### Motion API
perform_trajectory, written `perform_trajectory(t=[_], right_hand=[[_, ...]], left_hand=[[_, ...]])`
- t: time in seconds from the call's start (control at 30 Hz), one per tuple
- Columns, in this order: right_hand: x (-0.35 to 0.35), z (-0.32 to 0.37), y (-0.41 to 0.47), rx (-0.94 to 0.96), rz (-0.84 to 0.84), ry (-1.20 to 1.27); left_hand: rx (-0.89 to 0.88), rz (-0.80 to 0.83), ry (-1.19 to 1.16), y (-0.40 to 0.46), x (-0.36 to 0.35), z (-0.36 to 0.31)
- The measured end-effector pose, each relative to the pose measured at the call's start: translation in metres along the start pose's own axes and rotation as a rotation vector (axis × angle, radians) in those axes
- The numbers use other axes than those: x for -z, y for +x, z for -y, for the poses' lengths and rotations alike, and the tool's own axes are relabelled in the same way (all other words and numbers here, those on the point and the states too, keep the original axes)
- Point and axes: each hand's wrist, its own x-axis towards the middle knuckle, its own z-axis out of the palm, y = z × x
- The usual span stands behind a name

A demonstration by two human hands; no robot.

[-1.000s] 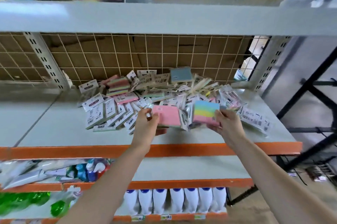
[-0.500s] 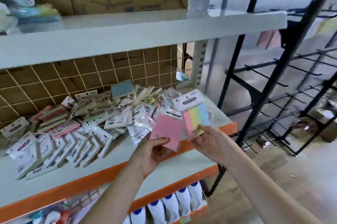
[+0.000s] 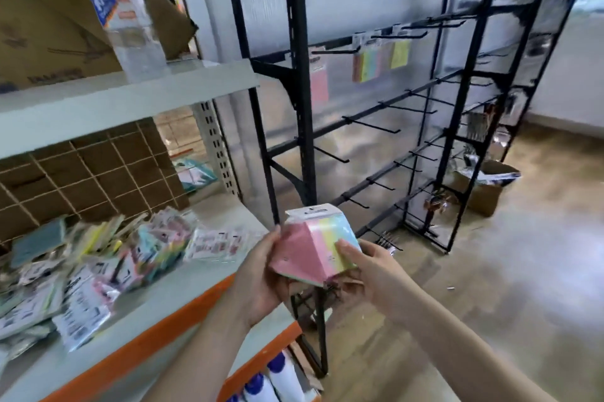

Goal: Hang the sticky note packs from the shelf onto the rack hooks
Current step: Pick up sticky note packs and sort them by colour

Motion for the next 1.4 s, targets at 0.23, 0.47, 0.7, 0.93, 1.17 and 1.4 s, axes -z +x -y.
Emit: perform_trajectory(t=[0.23,0.47,0.7,0.93,1.17,1.4], right_hand=[[0.102,0.054,-0.027,0.161,-0.037,-0.359],[0.164,0.091,-0.034,0.222,-0.111,-0.164],[0.215,0.136,-0.027,0.297,-0.168,0.256],[0.248,0.189,0.026,0.345,-0.286,0.122],[0.259,0.265,0.111,0.462,-0.347,-0.123],[0.233,0.319,0.192,0.715,-0.405,-0.273]], left_hand=[[-0.12,-0.055,0.329,0.054,-0.099,0.04],[-0.107,0.066,0.329,0.087,-0.169,0.059],[-0.21,-0.075,0.341,0.14,-0.206,0.051],[-0.41,0.01,0.344,0.207,-0.253,0.019],[-0.54,0.08,0.335,0.266,-0.274,-0.038],[-0.704,0.115,0.362,0.296,-0.275,-0.082]])
